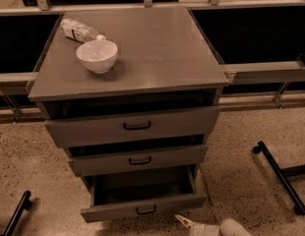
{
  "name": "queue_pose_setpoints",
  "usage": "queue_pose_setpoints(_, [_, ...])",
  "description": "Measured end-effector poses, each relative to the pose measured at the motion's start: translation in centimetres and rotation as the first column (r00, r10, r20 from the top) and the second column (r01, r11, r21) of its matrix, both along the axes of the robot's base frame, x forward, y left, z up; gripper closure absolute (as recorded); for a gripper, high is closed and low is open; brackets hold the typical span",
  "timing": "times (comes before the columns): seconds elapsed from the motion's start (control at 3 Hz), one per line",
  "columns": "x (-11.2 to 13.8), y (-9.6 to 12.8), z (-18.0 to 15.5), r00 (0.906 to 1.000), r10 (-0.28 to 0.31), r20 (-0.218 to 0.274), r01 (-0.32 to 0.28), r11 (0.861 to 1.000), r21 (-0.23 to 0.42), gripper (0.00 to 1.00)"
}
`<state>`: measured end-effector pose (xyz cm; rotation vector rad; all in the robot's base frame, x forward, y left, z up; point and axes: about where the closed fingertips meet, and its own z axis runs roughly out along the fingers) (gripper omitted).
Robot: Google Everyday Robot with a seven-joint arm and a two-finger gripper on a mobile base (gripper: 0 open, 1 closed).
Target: Close bottom drawer
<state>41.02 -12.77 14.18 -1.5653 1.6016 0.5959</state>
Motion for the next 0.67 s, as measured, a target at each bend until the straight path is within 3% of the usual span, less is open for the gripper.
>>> queue_pose_setpoints(0.33, [1.9, 1.3, -1.1, 0.9992, 0.002, 0.039, -0.004, 0.999, 0.052, 0.39])
queue_pose_setpoints(0.67, [4.7, 1.7, -1.6, 0.9950, -0.004, 0.099, -0.002, 0.998, 0.062, 0.62])
